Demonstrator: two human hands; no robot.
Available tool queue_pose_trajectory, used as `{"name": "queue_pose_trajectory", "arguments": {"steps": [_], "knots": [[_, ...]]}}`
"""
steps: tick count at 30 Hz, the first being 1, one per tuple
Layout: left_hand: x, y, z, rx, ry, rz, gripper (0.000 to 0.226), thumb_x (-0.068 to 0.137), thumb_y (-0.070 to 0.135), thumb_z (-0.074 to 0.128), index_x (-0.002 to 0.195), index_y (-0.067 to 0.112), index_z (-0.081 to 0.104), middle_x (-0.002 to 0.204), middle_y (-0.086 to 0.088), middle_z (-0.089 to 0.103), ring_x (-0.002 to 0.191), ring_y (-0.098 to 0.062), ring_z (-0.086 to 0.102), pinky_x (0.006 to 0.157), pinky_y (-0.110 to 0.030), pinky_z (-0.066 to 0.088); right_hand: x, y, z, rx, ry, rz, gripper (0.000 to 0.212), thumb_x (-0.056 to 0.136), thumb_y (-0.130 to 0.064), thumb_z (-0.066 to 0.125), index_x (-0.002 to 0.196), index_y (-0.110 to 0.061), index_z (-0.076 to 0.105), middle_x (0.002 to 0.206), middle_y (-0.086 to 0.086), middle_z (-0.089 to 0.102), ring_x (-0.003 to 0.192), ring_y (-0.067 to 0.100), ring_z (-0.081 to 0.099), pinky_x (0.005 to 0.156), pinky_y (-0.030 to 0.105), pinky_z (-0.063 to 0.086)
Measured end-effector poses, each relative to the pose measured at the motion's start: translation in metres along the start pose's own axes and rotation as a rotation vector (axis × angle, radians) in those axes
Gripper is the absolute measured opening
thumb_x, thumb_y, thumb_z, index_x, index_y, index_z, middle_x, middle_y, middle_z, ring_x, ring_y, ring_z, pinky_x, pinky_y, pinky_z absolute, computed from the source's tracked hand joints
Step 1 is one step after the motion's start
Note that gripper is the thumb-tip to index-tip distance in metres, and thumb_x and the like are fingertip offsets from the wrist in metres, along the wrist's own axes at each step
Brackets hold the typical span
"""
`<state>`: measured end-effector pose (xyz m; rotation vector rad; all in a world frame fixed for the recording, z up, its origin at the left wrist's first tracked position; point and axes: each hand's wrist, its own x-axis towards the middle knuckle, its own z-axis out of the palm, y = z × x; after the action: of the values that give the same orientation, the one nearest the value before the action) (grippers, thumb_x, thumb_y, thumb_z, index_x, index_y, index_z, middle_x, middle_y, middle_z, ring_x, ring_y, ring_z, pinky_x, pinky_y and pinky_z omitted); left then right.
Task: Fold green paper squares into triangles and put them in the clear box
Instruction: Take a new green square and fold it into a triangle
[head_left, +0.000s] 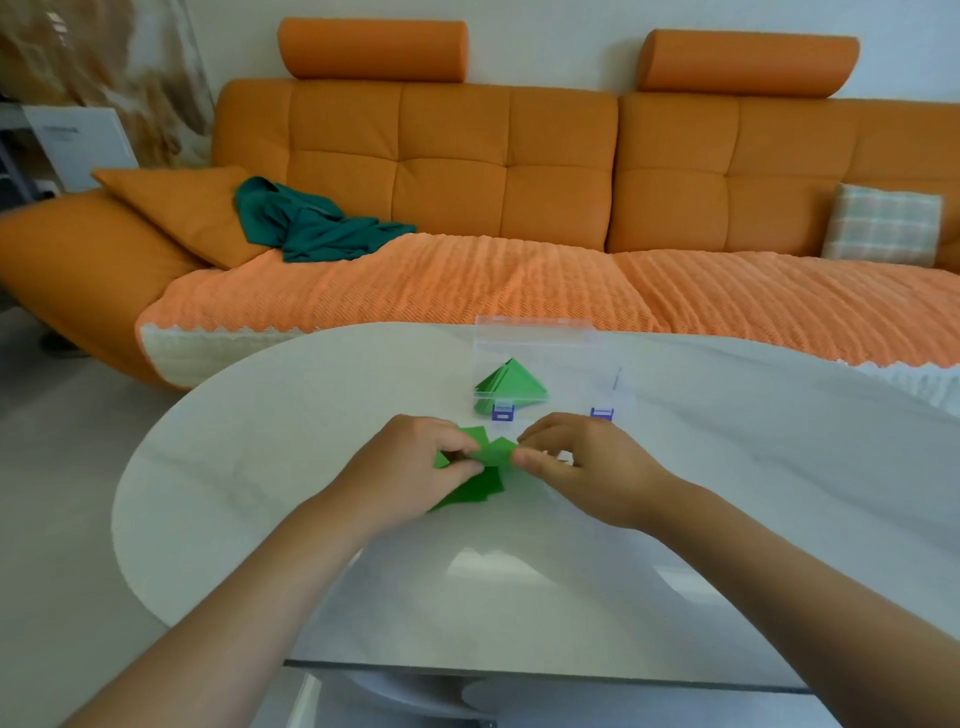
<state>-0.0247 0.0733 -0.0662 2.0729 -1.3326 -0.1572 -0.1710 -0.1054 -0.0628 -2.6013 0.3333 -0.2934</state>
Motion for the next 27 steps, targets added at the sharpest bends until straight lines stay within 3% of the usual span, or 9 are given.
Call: {"name": "queue_pose_trajectory", "arguments": {"steps": [3,6,8,10,15,18,22,25,27], "knots": [[0.005,0.013,0.014,-0.067,0.025,-0.003,0.012,0.085,0.025,0.075,0.094,0.032,0.08,0.085,0.019,0.073,0.077,0.001,0.065,0.071,-0.018,0.05,-0.011,0.011,-0.013,0.083,0.016,0.23,0.071,0.093,-0.068,0.033,0.095,-0.006,0.067,0.094,0.003,0.069,0.084,0.02,0.062,0.085,0.039,0.051],[0.01,0.026,0.028,-0.121,0.089,0.091,0.015,0.082,0.016,0.078,0.094,0.026,0.081,0.087,0.018,0.074,0.082,0.007,0.066,0.079,-0.01,0.048,-0.015,0.023,-0.021,0.122,0.047,0.4,0.048,0.098,-0.047,0.045,0.09,-0.003,0.065,0.089,0.012,0.071,0.069,0.026,0.065,0.064,0.032,0.053],[0.014,0.03,0.035,-0.156,0.157,0.169,0.018,0.079,0.011,0.08,0.093,0.022,0.081,0.09,0.016,0.075,0.086,0.006,0.068,0.085,-0.014,0.05,-0.016,0.026,-0.027,0.312,0.029,0.525,0.036,0.097,-0.037,0.05,0.092,-0.006,0.067,0.086,0.008,0.072,0.056,0.023,0.065,0.047,0.023,0.045],[0.017,0.033,0.04,-0.185,0.213,0.227,0.024,0.076,0.005,0.081,0.094,0.021,0.081,0.093,0.013,0.075,0.09,0.004,0.069,0.09,-0.015,0.05,-0.016,0.028,-0.034,0.543,-0.001,0.598,0.024,0.097,-0.028,0.054,0.101,-0.007,0.066,0.087,0.01,0.07,0.054,0.024,0.065,0.044,0.023,0.042],[0.021,0.036,0.048,-0.141,0.159,0.353,0.024,0.074,0.007,0.079,0.094,0.02,0.08,0.097,0.015,0.073,0.095,0.004,0.067,0.091,-0.014,0.05,-0.014,0.038,-0.042,0.755,-0.029,0.608,0.028,0.09,-0.009,0.067,0.118,-0.011,0.064,0.075,0.011,0.067,0.057,0.02,0.057,0.053,0.028,0.046],[0.02,0.036,0.053,-0.026,0.07,0.367,0.014,0.081,0.032,0.072,0.092,0.03,0.08,0.103,0.019,0.072,0.098,0.0,0.062,0.085,-0.027,0.053,-0.013,0.042,-0.044,0.658,0.011,0.616,0.024,0.09,-0.009,0.067,0.112,-0.016,0.07,0.074,0.005,0.063,0.061,0.015,0.055,0.048,0.019,0.045],[0.019,0.036,0.057,0.068,0.002,0.291,0.018,0.082,0.051,0.067,0.086,0.038,0.078,0.125,0.027,0.057,0.121,-0.004,0.046,0.099,-0.033,0.043,-0.017,0.043,-0.04,0.474,0.076,0.518,0.017,0.089,-0.011,0.065,0.093,-0.022,0.077,0.077,-0.006,0.07,0.066,0.006,0.06,0.051,0.011,0.045],[0.021,0.044,0.059,-0.002,-0.005,0.133,0.011,0.084,0.045,0.072,0.076,0.037,0.074,0.134,0.027,0.051,0.131,0.0,0.036,0.11,-0.026,0.027,-0.019,0.038,-0.034,0.423,0.082,0.42,0.021,0.088,-0.014,0.064,0.08,-0.029,0.076,0.067,-0.014,0.069,0.06,0.002,0.061,0.054,0.013,0.047],[0.022,0.048,0.061,-0.092,-0.012,0.023,0.009,0.084,0.038,0.074,0.075,0.035,0.072,0.13,0.027,0.055,0.125,0.005,0.043,0.107,-0.022,0.031,-0.02,0.034,-0.032,0.451,0.088,0.382,0.022,0.088,-0.015,0.064,0.079,-0.029,0.077,0.067,-0.014,0.07,0.059,0.003,0.061,0.057,0.019,0.051]]}}
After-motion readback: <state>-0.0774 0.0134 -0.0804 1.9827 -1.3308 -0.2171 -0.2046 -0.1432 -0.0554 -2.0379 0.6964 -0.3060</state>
